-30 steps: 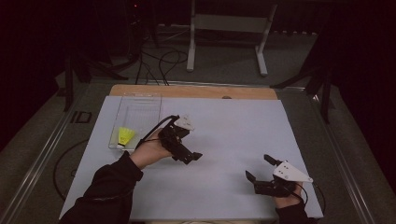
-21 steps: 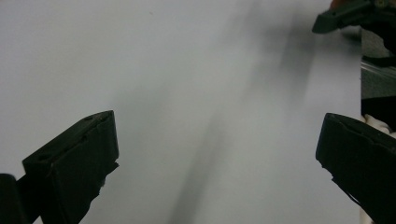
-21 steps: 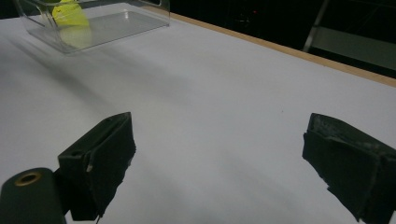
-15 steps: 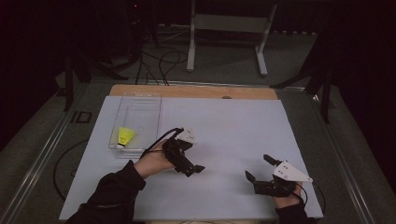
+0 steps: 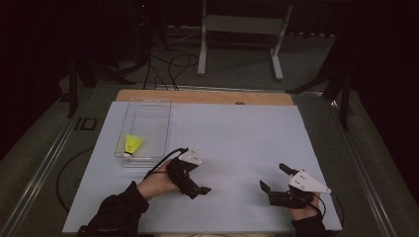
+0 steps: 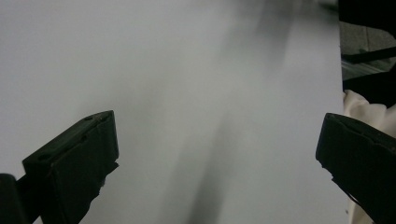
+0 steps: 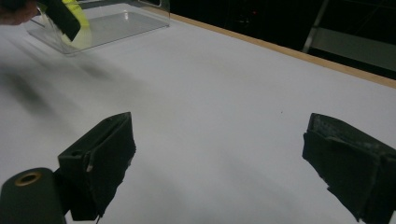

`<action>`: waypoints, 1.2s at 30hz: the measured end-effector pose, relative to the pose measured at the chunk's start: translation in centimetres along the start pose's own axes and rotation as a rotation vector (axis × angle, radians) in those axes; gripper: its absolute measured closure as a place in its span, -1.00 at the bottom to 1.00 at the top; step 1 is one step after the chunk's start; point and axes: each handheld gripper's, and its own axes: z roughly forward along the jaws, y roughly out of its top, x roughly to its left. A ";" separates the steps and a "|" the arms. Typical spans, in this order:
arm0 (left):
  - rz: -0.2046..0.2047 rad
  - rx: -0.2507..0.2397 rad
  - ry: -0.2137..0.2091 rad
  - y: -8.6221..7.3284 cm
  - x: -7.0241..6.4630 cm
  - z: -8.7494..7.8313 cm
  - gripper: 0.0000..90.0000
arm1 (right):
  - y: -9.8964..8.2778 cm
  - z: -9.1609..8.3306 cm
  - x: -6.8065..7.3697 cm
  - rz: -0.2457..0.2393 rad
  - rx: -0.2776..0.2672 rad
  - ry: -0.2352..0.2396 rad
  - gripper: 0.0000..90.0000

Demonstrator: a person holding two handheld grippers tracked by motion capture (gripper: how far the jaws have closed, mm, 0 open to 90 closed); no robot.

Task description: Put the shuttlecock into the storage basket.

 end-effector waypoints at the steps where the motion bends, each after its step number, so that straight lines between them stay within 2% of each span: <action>1: -0.004 0.000 -0.005 -0.3 0.0 0.0 -1.00 | 0.0 0.0 0.0 0.001 0.000 0.001 -0.80; 10: -0.020 -0.017 -0.036 -2.8 -0.3 -0.3 -1.00 | 0.0 0.0 0.1 -0.002 0.000 0.000 -0.80; 12: -0.012 -0.017 -0.034 -3.3 -0.4 -0.4 -1.00 | 0.0 0.0 0.1 -0.003 0.000 0.001 -0.80; 16: -0.023 -0.045 -0.037 -4.4 -0.5 -0.7 -1.00 | 0.0 0.1 0.1 -0.002 0.004 0.000 -0.80; 24: -0.034 -0.062 -0.018 -6.7 -0.9 -1.7 -1.00 | 0.0 0.1 0.1 -0.005 0.006 0.002 -0.80; 27: -0.036 -0.061 0.008 -7.6 -1.0 -2.3 -1.00 | 0.0 0.1 0.1 -0.005 0.006 0.003 -0.80; 31: -0.065 -0.078 0.047 -8.7 -0.9 -3.4 -1.00 | 0.0 0.1 0.1 -0.006 0.008 0.002 -0.80; 33: -0.074 -0.088 0.073 -9.3 -0.8 -3.9 -1.00 | 0.0 0.1 0.1 -0.006 0.008 0.002 -0.80; 36: -0.098 -0.077 0.125 -10.0 -0.6 -4.3 -1.00 | 0.0 0.2 0.1 -0.006 0.010 0.003 -0.80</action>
